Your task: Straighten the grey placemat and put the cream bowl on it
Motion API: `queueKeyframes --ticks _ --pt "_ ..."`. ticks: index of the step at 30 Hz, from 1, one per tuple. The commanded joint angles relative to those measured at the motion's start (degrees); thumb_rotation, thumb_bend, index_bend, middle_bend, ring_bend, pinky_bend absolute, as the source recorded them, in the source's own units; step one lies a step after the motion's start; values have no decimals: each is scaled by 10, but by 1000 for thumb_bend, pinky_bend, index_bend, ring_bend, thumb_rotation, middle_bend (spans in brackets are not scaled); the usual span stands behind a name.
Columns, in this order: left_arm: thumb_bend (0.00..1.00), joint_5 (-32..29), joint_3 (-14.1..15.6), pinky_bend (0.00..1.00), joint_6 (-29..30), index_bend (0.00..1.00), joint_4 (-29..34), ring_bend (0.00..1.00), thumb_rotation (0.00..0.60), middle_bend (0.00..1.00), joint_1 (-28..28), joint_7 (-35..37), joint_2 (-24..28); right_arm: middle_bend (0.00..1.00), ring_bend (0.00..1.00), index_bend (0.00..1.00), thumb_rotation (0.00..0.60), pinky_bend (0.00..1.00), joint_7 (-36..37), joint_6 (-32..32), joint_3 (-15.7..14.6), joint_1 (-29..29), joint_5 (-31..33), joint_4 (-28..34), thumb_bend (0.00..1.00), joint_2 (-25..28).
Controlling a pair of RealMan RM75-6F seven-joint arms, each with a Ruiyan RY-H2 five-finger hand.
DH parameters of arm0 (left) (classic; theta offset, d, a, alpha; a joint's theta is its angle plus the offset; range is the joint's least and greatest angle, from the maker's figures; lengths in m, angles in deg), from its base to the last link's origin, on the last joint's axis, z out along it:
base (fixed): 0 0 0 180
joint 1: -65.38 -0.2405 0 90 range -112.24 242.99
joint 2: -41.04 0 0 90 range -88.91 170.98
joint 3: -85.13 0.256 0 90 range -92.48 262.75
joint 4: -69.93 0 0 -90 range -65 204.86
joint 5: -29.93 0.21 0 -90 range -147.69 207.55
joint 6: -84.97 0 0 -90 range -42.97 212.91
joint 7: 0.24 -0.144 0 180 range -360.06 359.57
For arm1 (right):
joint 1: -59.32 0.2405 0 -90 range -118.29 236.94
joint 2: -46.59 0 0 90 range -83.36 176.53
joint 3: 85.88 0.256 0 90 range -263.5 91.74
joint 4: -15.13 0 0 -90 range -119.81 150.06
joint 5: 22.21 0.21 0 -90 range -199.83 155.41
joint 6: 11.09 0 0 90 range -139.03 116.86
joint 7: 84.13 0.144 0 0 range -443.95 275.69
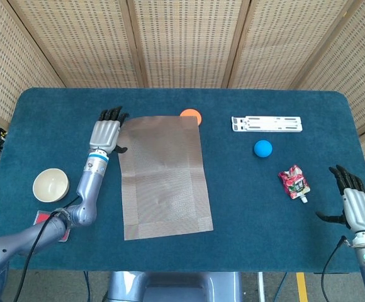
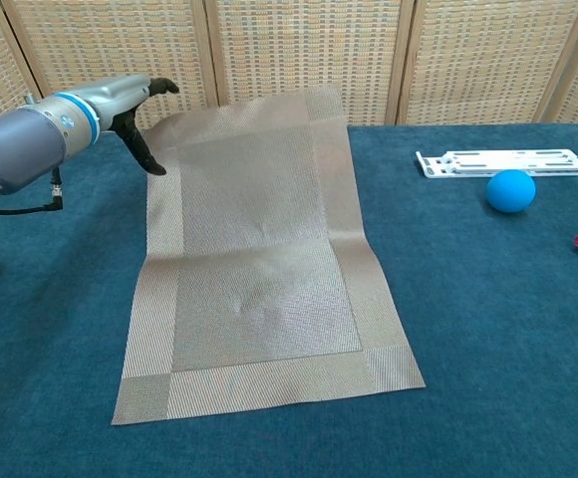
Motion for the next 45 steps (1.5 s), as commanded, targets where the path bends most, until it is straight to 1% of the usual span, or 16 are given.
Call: queueKeyframes --ticks 1,4,7,10,14,16,18,20,24,26,27,31,35,39,45 --pt "0 3 4 0 -5 0 -27 0 600 0 9 28 -9 0 0 0 600 0 -3 -2 0 1 2 -2 60 -2" --pt "0 20 14 0 3 0 -20 0 600 0 -5 60 3 0 0 0 600 0 -5 -3 -1 1 1 -1 60 -4" --pt "0 57 42 0 41 0 58 0 600 0 -54 91 51 0 0 0 600 0 -5 -1 -4 1 -9 1 60 -5" --pt "0 84 77 0 80 1 130 0 600 0 -92 71 98 0 0 0 600 0 -6 -2 -8 1 -17 1 60 -7" --pt "0 117 117 0 166 7 225 0 600 0 -145 31 143 0 0 0 600 0 -6 -7 -12 3 -24 -1 59 -9" --pt "0 132 132 0 199 7 261 0 600 0 -169 28 158 0 0 0 600 0 -5 -7 -12 3 -28 -2 60 -11" --pt "0 155 154 0 236 7 297 0 600 0 -197 29 175 0 0 0 600 0 -4 -4 -14 3 -36 -3 60 -12" --pt "0 170 168 0 254 7 312 0 600 0 -212 29 184 0 0 0 600 0 -3 -2 -16 3 -42 -3 60 -13" --pt "0 226 217 0 329 5 362 0 600 0 -272 41 216 0 0 0 600 0 -7 7 -23 0 -63 -2 58 -15" --pt "0 241 228 0 345 3 373 0 600 0 -288 48 225 0 0 0 600 0 -8 10 -26 -1 -69 -2 54 -16" --pt "0 252 240 0 360 2 380 0 600 0 -303 53 233 0 0 0 600 0 -11 12 -28 -1 -75 -1 52 -16" --pt "0 275 260 0 388 0 388 0 600 0 -333 64 249 0 0 0 600 0 -21 16 -33 -2 -86 -1 44 -21" --pt "0 286 266 0 405 0 388 0 600 0 -355 84 258 0 0 0 600 0 -38 13 -42 0 -96 -2 42 -32" --pt "0 296 264 0 408 0 387 0 600 0 -365 101 263 0 0 0 600 0 -63 -6 -59 9 -113 0 43 -71" --pt "0 307 261 0 403 0 386 0 600 0 -371 109 266 0 0 0 600 0 -97 -11 -65 23 -136 5 42 -136"
